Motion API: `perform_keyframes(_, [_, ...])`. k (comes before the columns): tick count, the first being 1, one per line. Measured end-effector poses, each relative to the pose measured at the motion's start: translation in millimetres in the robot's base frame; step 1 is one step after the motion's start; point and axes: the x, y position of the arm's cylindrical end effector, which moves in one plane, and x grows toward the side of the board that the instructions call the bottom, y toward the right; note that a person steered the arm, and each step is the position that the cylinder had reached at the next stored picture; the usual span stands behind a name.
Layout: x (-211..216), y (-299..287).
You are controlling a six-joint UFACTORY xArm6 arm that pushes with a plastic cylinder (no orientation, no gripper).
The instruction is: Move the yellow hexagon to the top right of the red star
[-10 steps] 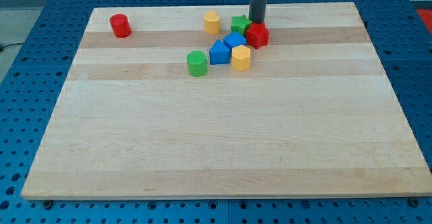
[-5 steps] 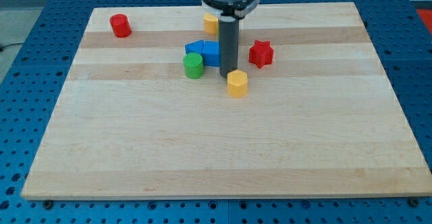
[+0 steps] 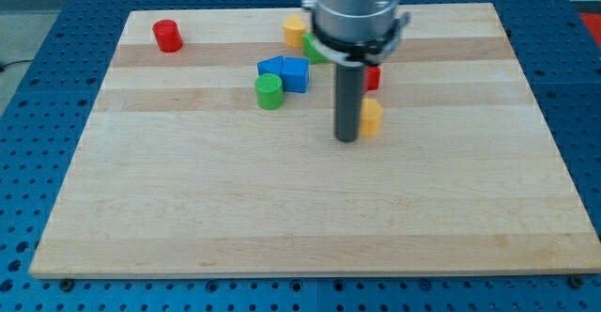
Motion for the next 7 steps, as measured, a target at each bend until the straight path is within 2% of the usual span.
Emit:
perform_keyframes(1, [-13.3,35.5])
perform_keyframes(3, [-84.2,39.8])
perform_keyframes(4, [-95.1,38.5])
perform_keyframes(6, [-145.8,99.7])
perform_keyframes(7, [-145.8,124.7])
